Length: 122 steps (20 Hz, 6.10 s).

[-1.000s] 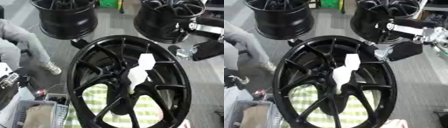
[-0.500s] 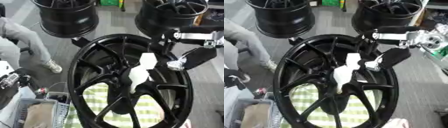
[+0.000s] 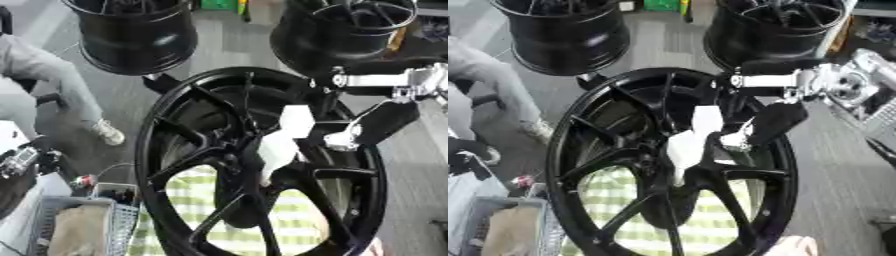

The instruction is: Pull the pin out of the wheel hub.

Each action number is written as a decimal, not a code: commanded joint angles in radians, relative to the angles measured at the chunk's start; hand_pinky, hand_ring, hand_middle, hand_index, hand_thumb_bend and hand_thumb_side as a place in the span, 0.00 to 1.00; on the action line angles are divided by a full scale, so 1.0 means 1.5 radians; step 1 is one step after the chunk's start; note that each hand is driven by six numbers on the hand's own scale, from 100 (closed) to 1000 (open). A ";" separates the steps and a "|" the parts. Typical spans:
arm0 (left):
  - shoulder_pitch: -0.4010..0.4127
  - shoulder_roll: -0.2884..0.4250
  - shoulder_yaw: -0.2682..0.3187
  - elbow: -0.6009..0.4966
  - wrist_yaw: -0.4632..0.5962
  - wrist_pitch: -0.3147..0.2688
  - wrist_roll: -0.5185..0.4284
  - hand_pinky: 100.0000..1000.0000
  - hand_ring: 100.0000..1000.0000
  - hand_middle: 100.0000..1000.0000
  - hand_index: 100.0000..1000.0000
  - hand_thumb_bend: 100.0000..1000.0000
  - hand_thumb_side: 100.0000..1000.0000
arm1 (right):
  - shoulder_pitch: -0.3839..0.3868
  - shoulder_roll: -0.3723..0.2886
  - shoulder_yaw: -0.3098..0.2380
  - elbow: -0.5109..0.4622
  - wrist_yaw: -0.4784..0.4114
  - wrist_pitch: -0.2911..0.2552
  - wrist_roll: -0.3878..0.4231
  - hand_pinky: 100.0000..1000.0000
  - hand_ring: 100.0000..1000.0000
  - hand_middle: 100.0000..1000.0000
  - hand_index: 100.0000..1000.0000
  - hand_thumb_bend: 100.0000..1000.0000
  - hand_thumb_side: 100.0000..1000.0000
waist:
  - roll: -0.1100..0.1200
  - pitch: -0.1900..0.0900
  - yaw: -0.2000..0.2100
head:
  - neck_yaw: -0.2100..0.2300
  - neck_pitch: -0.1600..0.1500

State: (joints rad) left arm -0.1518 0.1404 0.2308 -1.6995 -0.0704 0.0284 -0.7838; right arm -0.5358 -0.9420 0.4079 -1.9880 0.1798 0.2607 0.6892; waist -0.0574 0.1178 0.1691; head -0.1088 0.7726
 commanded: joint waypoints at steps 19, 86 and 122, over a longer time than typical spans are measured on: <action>-0.011 0.012 -0.003 -0.008 -0.001 -0.001 -0.003 0.55 0.40 0.54 0.68 0.00 0.90 | -0.017 0.005 -0.010 -0.008 0.103 0.052 0.041 0.69 0.65 0.86 0.98 0.21 0.43 | 0.001 -0.008 0.004 | 0.000 -0.002; -0.014 0.009 -0.005 -0.007 0.002 -0.005 -0.008 0.55 0.40 0.54 0.68 0.00 0.90 | -0.041 0.079 0.012 0.122 0.126 0.015 -0.156 0.53 0.44 0.43 0.51 0.04 0.22 | 0.005 -0.002 0.010 | -0.003 -0.002; 0.001 0.021 0.016 -0.013 -0.009 0.010 0.008 0.56 0.40 0.54 0.68 0.00 0.92 | 0.389 0.103 -0.512 0.262 -0.079 -0.021 -0.819 0.49 0.44 0.45 0.56 0.02 0.22 | -0.012 -0.006 -0.054 | 0.041 -0.002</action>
State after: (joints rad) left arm -0.1420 0.1492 0.2499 -1.6953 -0.0807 0.0427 -0.7749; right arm 0.0498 -0.7900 -0.3213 -1.5866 0.0402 0.2287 -0.5011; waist -0.0754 0.1202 0.0874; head -0.0514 0.7726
